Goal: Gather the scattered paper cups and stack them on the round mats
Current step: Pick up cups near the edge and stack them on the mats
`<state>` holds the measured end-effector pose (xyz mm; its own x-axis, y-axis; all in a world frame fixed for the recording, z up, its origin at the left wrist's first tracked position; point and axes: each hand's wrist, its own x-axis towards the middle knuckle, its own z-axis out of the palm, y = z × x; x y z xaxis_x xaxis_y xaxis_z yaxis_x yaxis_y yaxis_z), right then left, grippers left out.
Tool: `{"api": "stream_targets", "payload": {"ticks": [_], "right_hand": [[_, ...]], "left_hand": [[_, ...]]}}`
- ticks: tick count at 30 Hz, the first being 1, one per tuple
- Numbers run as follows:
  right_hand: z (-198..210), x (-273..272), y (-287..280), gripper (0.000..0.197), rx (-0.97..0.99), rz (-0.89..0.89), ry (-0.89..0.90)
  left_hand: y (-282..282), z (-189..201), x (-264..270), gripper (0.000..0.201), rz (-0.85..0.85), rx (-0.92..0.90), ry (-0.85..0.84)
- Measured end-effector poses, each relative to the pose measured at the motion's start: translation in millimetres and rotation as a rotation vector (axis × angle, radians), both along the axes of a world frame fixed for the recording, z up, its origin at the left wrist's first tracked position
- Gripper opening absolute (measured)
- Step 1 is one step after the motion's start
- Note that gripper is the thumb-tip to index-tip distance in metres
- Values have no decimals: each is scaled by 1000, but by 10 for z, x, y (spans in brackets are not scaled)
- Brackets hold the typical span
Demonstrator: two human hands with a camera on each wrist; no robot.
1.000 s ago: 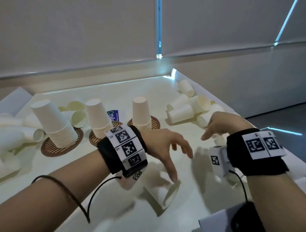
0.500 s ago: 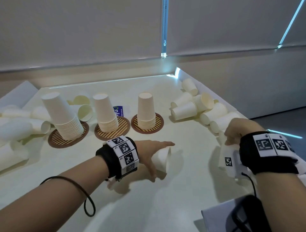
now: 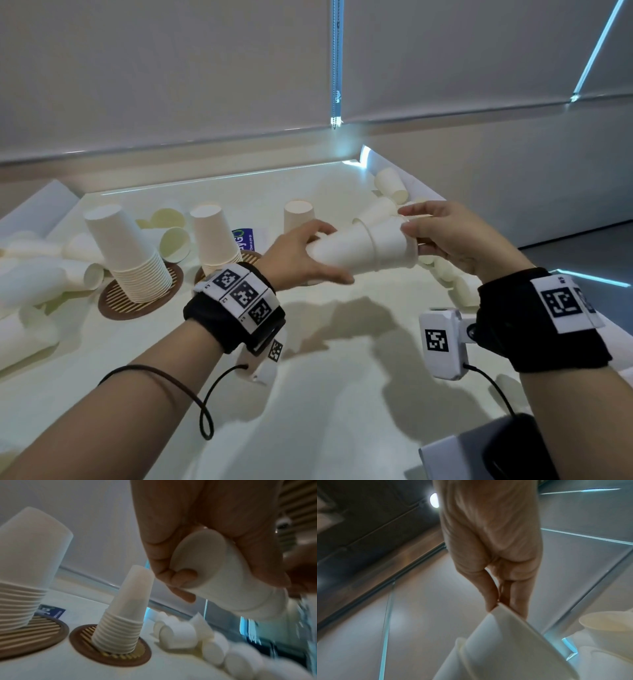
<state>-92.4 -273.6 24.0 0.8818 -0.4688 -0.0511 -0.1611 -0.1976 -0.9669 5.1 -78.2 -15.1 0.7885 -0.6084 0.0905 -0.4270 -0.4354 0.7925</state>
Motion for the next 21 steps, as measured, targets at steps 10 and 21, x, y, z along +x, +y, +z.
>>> {"api": "stream_targets", "payload": {"ticks": [10, 21], "right_hand": [[120, 4, 284, 19, 172, 222, -105], [-449, -26, -691, 50, -693, -360, 529]], "left_hand": [[-225, 329, 112, 58, 404, -628, 262], [-216, 333, 578, 66, 398, 113, -312]]}}
